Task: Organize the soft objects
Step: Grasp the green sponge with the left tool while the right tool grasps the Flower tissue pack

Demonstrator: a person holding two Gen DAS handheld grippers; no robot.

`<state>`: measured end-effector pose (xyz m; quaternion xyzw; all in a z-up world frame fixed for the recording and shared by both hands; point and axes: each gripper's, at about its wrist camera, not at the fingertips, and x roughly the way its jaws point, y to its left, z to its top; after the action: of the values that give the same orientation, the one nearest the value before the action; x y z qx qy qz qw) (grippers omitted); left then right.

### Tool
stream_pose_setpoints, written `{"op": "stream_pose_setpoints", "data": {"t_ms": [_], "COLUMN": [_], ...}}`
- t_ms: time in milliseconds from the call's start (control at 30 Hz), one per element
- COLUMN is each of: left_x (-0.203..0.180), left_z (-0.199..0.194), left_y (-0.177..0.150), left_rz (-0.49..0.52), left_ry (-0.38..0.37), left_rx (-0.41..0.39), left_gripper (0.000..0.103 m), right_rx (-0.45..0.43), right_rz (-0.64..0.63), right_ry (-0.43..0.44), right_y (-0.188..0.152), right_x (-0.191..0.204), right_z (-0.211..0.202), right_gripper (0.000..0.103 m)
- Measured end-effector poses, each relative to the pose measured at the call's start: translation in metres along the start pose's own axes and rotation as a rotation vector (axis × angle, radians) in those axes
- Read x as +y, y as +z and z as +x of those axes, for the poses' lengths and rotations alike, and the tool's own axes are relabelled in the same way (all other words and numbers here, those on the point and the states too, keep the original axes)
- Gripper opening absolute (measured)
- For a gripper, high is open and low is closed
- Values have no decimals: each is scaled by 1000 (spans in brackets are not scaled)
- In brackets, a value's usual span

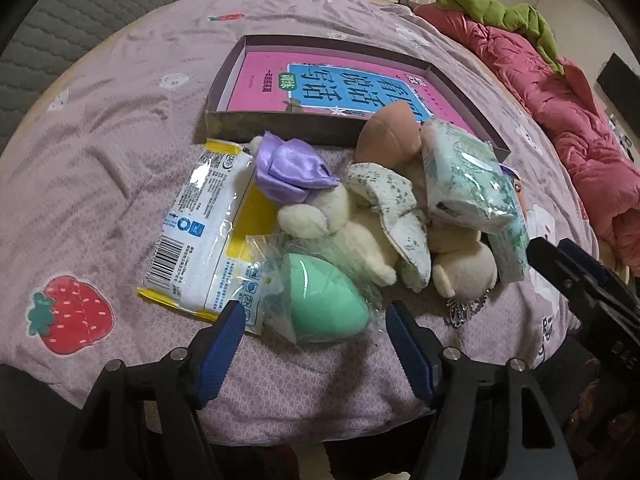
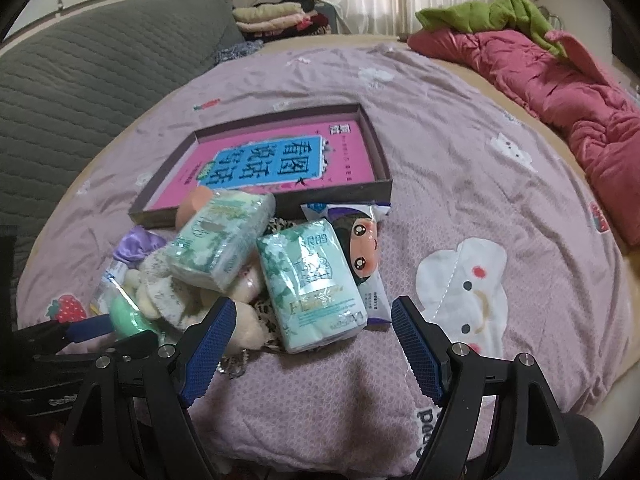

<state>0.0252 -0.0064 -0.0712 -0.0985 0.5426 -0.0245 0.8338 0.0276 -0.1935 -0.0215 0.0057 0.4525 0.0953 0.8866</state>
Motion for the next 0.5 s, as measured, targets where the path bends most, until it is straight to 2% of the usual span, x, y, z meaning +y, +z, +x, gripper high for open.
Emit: {"op": "stream_pose_setpoints", "data": {"t_ms": [167,333,433,467,500], "left_x": [3,3,3,3,2], "left_z": [2,4,5,5,5], "left_y": [3,4,6,6,6], "left_rz": [-6,7,8,9,12], "left_ry": [-25,-31,-39,-39,-36], "left_rx": [4,5,10,10,10], "left_gripper": [63,61,57,57,56], "right_rx": [9,-2,-2,2,9], "right_rz": [-39,-92,-115,-126,-132], "right_ry": [-11,-28,-16,-12,-8], "right_y": [6,9,10,10,10], "right_x": [-1,0,2,3,4], "right_z": [16,26,32,35,38], "right_gripper": [81,81,81,79,74]}}
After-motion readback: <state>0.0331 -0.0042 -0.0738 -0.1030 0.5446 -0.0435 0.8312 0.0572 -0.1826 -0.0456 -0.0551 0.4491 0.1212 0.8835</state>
